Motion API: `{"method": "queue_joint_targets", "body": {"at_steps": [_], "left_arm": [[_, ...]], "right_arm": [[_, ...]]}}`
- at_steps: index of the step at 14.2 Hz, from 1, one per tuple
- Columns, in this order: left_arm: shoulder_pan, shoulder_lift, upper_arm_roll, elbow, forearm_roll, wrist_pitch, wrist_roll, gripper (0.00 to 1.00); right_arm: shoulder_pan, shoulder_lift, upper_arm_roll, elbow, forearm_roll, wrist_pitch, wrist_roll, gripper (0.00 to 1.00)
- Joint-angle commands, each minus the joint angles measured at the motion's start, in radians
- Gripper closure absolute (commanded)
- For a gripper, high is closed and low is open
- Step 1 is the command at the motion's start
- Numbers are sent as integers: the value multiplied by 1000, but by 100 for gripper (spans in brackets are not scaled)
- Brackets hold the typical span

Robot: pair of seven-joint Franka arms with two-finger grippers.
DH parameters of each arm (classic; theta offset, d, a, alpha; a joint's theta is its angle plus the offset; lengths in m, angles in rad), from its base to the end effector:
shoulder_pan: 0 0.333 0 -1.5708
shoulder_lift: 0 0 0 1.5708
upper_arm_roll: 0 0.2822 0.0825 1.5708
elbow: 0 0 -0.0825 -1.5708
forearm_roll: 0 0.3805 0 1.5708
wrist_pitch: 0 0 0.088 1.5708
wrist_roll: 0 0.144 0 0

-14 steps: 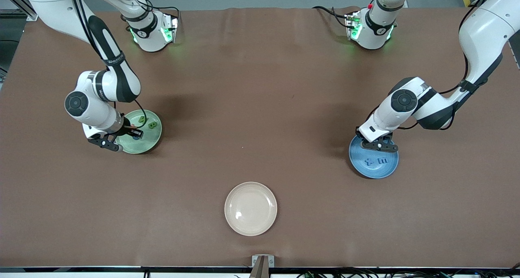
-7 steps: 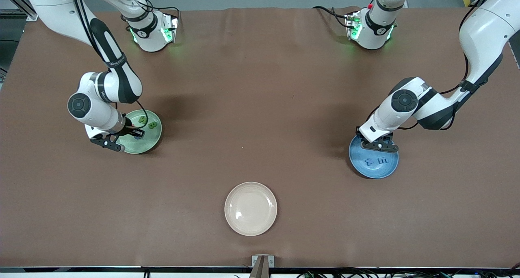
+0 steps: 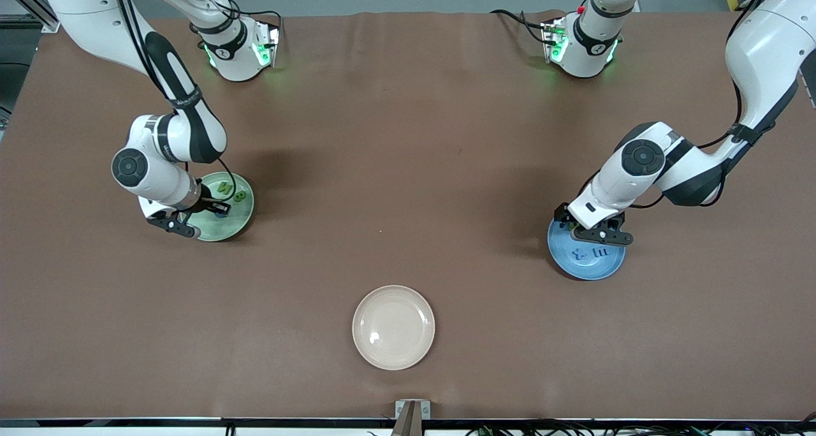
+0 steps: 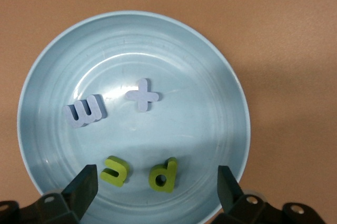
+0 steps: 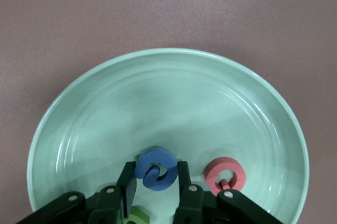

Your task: Sort upper and lower case letters into plates

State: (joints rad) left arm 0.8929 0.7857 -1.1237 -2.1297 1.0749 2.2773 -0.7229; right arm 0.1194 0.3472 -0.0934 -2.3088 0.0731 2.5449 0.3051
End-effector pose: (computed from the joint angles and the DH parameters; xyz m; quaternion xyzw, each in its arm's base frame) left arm 0.5335 -0.1275 0.1600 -0.9954 0.0863 -0.0352 0.0219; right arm 0.4959 0.0095 0.1202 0.9843 -0.1680 -0.0540 0.0061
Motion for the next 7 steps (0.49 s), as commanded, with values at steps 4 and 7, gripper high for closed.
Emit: {"method": "queue_joint_targets", "body": {"at_steps": [4,7], "left_arm": [[12,-22,-5,8,0,-10,5,0],[-47,-34,5,75,-120,-25,54,0]], "right_arm": [[-12,-43,11,34,17,-107,-23,0],[-21,-73,6,228,16,-437,-107,0]]}}
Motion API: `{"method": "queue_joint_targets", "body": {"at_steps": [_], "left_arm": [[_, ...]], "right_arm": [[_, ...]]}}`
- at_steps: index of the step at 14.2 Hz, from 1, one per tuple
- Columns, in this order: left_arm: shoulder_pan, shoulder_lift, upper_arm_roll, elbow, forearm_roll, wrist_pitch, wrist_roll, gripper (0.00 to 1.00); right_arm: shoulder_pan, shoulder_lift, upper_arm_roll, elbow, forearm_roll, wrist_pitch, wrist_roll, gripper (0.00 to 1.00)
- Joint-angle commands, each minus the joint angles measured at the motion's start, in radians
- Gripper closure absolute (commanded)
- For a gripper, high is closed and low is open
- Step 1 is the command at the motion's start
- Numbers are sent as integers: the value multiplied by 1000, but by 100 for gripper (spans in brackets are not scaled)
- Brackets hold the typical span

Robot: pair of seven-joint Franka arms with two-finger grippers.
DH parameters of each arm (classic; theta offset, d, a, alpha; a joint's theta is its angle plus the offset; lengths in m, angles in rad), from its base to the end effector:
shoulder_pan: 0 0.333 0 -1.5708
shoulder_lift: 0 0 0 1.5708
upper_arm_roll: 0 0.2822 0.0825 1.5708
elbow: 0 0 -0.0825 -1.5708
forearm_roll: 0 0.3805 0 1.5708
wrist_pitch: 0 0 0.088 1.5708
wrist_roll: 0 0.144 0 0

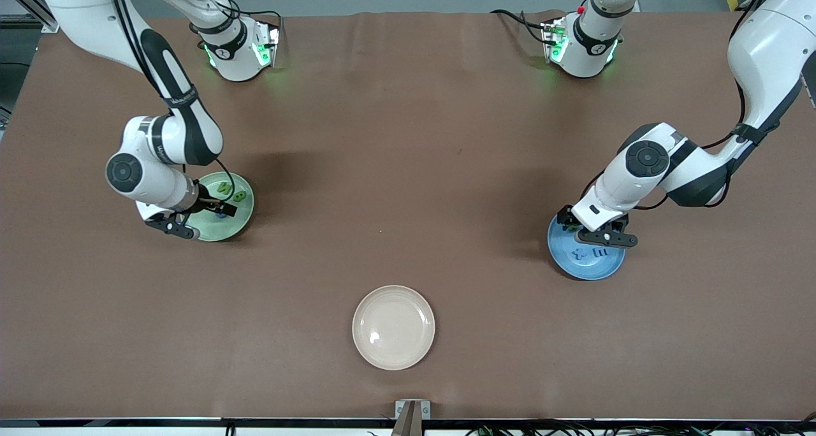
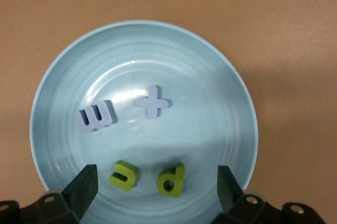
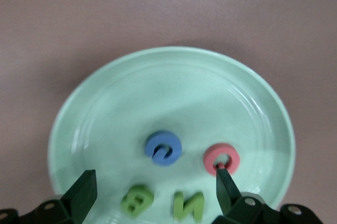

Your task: Sort upper and lower case letters into plates

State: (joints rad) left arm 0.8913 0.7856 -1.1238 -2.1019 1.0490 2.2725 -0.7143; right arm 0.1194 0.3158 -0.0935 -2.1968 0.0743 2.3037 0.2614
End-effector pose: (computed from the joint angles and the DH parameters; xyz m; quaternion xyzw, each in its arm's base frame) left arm 0.5437 -0.1233 0.1672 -0.9964 0.0740 -0.0371 0.0168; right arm 0.5130 0.0142 0.1581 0.9842 -0.1434 -0.1036 0.0046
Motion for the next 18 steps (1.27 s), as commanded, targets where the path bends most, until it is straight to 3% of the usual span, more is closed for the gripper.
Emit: {"method": "queue_joint_targets", "body": {"at_steps": [1,2,5,8,12,17,18], "left_arm": [[-83,-57,37,86,-200,-24,109,0],[-133,-109,77,101,-312,-24,177,0],[-381,-270,324,141,-658,-36,369,0],[-561,-374,504,146,-892,-51,481,1],[-710,-462,658,151,-1003,-180,579,1],[-1138,-505,1112,172,-1149,-232,615,1],[-1163,-517,1145,183,-1149,-241,613,1]], "right_arm": [[-23,-37,3,205,3,-307,-82,0],[-24,-35,1,289,-5,-410,-100,0],[-67,-32,1,478,-88,-611,-206,0],[-136,-30,1,618,-96,-693,-396,0],[-188,-29,1,690,-99,-695,-447,0],[-172,-29,5,700,-103,-698,-432,0],[-165,-29,6,701,-103,-698,-415,0]]}}
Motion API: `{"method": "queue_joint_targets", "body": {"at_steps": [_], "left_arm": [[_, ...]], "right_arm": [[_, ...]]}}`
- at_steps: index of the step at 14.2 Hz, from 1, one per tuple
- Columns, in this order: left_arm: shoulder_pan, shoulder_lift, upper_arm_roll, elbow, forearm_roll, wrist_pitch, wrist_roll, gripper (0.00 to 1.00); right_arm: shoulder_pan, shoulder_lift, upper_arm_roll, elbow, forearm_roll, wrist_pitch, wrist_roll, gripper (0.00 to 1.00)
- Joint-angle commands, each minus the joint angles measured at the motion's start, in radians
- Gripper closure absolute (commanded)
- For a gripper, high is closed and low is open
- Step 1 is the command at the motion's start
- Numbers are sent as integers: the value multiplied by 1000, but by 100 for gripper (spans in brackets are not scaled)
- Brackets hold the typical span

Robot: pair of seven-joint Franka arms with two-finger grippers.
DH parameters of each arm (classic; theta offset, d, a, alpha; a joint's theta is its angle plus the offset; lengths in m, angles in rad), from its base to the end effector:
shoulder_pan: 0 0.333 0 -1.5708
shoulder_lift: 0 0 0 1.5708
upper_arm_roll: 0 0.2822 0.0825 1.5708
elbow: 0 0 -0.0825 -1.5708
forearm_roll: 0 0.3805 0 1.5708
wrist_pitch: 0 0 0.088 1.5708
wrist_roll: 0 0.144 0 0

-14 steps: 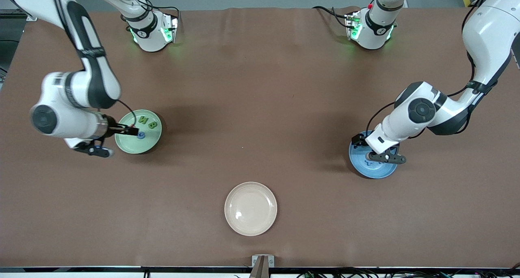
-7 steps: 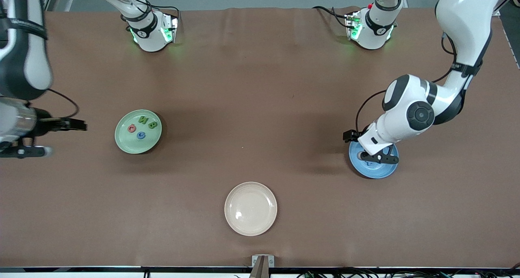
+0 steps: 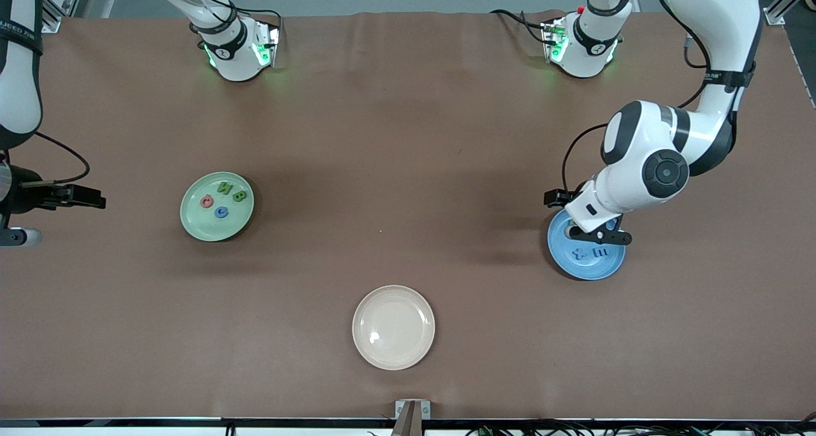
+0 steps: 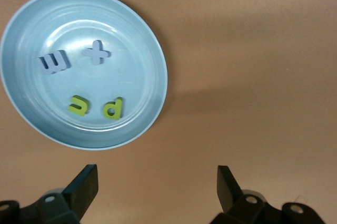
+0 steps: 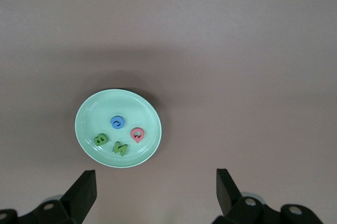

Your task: Sort upper and lower case letters into plates

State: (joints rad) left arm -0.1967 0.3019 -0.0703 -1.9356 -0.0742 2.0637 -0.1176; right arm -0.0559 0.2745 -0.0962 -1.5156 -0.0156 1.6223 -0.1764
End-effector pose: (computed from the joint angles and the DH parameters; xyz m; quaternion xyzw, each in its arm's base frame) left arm 0.5527 -0.1576 0.2511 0.9940 -0.0533 -0.0929 0.0243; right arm 0.6012 -0.0897 0.4241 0.9962 0.0139 -0.0855 0.0070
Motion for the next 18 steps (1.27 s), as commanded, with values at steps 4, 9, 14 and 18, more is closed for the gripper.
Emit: {"method": "queue_joint_targets", "body": {"at_steps": [4,9,14,18], "left_arm": [[21,-186,90,17,-16,-74,28,1],[108,-392,96,78,-16,-173,101,1],[164,-395,96,315,-16,-407,110,0],[175,-397,96,345,-18,-410,110,0]], "right_arm": [[43,12,12,21,-6,-30,66,0],[41,14,10,50,0,-48,78,0],[44,17,12,109,2,-104,77,0],[63,19,13,98,11,-94,78,0]]}}
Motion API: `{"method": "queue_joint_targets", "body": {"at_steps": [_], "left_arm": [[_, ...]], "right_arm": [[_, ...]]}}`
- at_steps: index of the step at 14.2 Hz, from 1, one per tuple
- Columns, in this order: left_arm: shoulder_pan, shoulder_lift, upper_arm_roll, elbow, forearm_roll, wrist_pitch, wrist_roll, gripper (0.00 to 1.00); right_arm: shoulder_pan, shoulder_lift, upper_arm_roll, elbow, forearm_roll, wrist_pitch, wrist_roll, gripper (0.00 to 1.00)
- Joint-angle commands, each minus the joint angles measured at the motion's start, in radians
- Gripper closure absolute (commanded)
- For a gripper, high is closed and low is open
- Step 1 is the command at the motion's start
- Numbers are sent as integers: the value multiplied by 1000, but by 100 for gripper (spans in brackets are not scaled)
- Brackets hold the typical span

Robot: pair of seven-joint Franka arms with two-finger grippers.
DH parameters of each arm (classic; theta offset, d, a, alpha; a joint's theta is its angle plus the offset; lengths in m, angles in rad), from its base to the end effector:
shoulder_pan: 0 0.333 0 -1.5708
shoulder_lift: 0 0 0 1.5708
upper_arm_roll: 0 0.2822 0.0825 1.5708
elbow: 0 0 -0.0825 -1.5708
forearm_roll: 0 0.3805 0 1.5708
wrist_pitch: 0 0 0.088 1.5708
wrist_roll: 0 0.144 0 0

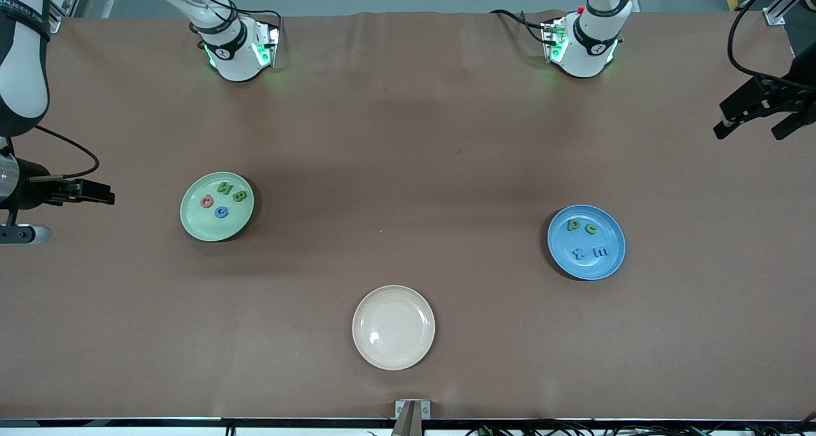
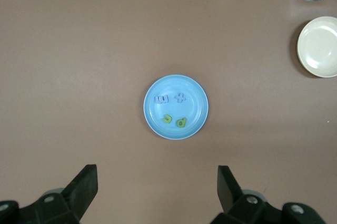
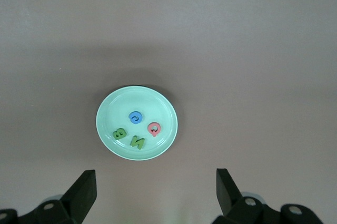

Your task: Sort upper and lower case letters into plates

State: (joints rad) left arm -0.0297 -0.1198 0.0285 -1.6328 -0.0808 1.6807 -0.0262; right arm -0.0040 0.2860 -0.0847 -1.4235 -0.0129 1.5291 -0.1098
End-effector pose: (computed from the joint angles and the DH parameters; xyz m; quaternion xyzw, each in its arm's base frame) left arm 0.5341 -0.0106 0.6005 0.9955 0.0135 0.0831 0.0432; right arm 0.6055 -0.0508 0.4527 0.9957 0.0115 -0.0909 0.0095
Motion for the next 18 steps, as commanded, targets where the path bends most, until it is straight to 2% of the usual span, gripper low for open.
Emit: {"method": "queue_joint_targets", "body": {"at_steps": [1,3,6,10,15,18], "left_arm": [[11,23,-1,42,-11,-27,19,0],[11,23,-1,45,-13,-27,20,0],[10,29,-2,47,-19,-26,20,0],[11,89,-2,116,-23,-24,20,0],[14,108,-6,136,-27,-22,22,0],[13,108,-7,133,-27,-25,22,0]], "right_arm": [[9,7,2,-3,10,-7,10,0],[25,-17,2,-63,8,0,10,0],[32,-44,0,-74,7,-4,9,0],[26,-86,-1,-123,-1,6,9,0],[12,-273,-4,-352,-4,132,5,0],[9,-335,-6,-371,-7,120,1,0]]}}
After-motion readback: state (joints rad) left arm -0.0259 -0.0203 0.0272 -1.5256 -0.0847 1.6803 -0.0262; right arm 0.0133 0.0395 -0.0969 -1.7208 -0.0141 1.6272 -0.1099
